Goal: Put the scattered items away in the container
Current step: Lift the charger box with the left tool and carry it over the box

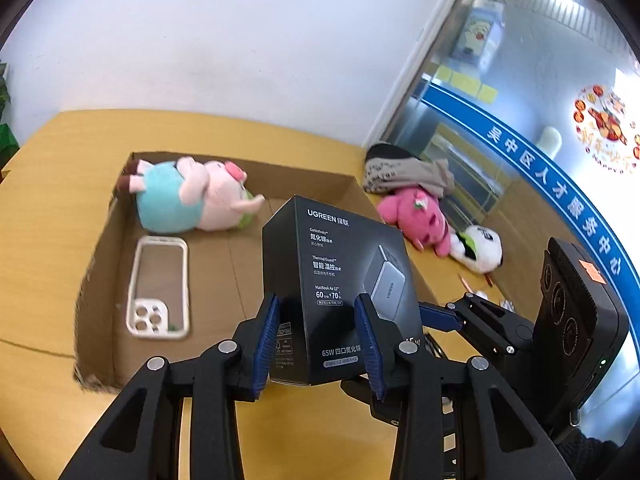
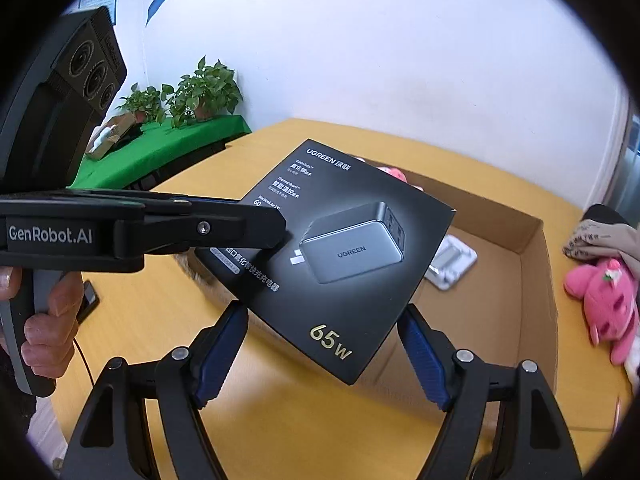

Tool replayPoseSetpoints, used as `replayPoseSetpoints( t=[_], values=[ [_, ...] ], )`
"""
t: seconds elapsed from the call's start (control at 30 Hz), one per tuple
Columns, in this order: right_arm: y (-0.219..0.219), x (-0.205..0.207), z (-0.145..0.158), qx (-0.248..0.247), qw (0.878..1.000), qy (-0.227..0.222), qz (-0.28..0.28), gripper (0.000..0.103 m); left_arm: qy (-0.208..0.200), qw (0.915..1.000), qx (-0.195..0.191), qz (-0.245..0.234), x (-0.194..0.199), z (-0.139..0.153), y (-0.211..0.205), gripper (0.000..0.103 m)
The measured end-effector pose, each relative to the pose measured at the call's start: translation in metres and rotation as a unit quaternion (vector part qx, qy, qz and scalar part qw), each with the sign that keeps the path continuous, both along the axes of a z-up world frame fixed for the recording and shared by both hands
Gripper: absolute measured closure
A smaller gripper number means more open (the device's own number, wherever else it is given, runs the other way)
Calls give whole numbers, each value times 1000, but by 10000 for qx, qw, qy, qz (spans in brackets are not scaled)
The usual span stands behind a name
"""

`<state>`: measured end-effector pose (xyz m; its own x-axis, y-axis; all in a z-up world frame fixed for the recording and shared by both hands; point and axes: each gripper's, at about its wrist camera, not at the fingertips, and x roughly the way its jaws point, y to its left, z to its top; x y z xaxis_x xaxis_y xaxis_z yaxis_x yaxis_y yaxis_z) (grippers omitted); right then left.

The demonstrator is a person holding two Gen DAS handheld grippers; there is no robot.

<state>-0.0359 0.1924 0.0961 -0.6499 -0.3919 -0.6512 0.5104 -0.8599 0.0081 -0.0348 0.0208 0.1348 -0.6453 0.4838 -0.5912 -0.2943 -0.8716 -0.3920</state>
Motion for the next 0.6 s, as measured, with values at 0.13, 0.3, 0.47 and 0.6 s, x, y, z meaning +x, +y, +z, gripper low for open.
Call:
replayPoseSetpoints(
  t=[0.13,0.3,0.47,0.6],
  values=[
    [-6,-21,3,-45,10000,-43,56,26,38,9999,-52,81,-17,6,-5,63],
    [-12,-42,4,-65,9999,-111,57,26,12,9999,-24,140,-37,6,-10,63],
    [-18,-66,-1,-25,9996,-260,50,26,-43,9998,-96,178,-58,2,-11,63],
    [-21,-82,-9,12,9990,-451,9,26,-145,9997,-147,158,-75,-3,-13,68]
  ],
)
